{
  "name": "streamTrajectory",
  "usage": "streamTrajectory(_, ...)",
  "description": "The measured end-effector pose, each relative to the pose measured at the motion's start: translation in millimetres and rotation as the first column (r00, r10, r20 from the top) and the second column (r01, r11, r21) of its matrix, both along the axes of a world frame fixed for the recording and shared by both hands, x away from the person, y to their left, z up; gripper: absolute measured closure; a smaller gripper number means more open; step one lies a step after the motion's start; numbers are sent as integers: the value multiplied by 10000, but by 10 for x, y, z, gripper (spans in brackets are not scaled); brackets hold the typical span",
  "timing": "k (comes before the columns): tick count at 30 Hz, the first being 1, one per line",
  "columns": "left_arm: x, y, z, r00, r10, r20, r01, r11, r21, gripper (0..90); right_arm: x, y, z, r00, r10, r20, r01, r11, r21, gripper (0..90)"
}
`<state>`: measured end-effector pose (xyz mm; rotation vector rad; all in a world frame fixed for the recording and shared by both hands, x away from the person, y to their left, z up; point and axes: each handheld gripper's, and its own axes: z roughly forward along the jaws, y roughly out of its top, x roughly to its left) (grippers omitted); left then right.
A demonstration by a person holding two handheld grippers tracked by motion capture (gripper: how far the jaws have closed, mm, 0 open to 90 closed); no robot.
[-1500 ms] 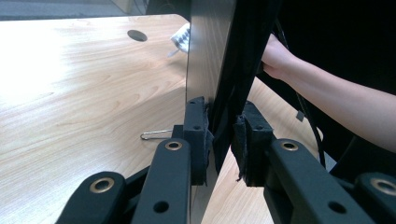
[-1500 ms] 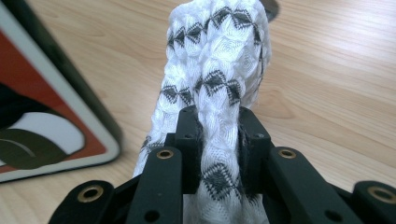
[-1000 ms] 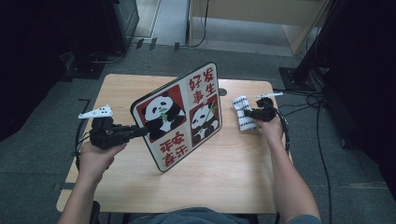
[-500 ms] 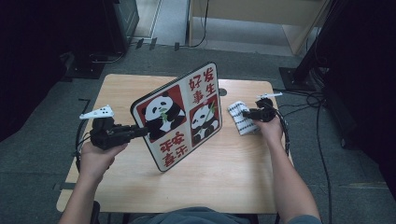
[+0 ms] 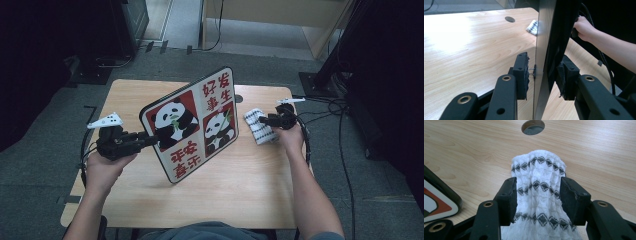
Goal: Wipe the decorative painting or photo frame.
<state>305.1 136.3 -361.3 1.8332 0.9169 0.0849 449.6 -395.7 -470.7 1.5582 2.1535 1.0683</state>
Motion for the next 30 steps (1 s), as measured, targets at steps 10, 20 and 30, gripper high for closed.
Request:
streamTrajectory(10, 59, -6, -43, 9998, 177, -133, -173, 9993, 335, 629, -9, 18, 20, 10000, 56, 11, -56, 10000, 62, 493)
streamTrajectory(20, 106, 33, -126, 9984, 513, -254, -501, 9978, 443, 600, -82, 122, 108, 9989, 457, 95, -455, 9987, -232, 493)
streamTrajectory(30, 142, 67, -176, 9970, 703, -320, -687, 9965, 475, 590, -203, 191, 194, 9972, 670, 338, -668, 9977, -90, 492)
